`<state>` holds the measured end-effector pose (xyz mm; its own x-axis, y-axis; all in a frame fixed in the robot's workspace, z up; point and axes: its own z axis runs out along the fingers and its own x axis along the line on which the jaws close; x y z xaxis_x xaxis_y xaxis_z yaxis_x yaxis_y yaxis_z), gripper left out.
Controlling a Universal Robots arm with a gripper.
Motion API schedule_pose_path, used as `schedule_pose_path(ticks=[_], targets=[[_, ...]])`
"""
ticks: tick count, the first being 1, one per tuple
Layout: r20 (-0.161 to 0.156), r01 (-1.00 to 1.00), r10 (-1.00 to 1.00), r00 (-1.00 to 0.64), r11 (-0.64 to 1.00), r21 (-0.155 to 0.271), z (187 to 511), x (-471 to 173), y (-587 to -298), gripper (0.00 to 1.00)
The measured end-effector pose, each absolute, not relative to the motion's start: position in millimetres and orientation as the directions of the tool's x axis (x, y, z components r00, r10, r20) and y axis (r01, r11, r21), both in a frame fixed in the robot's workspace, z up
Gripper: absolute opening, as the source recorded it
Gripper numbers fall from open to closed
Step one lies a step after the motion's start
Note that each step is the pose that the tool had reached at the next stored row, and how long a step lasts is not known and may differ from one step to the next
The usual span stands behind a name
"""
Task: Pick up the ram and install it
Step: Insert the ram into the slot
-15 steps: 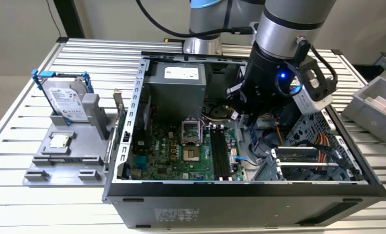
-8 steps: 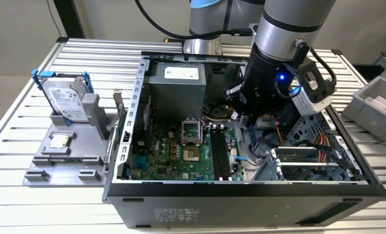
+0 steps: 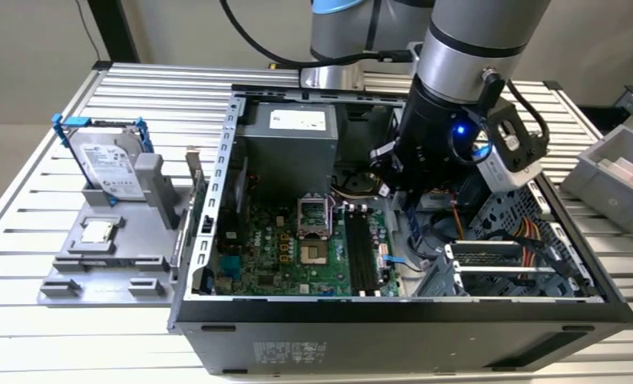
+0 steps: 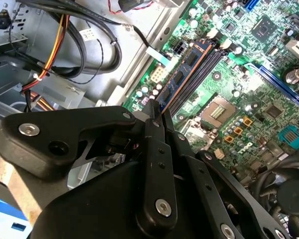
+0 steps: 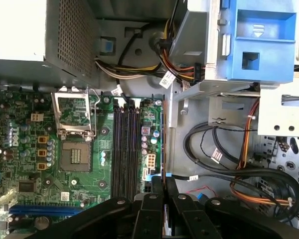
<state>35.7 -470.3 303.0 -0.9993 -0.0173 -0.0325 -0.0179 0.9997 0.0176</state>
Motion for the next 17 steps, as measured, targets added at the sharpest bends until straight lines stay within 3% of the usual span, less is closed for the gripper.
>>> schedule_pose_path(ticks=[17], targets=[[-0.032,-0.018,-0.017,-0.999,1.000,0.017,298.8,33.4,-470.3,0.00]])
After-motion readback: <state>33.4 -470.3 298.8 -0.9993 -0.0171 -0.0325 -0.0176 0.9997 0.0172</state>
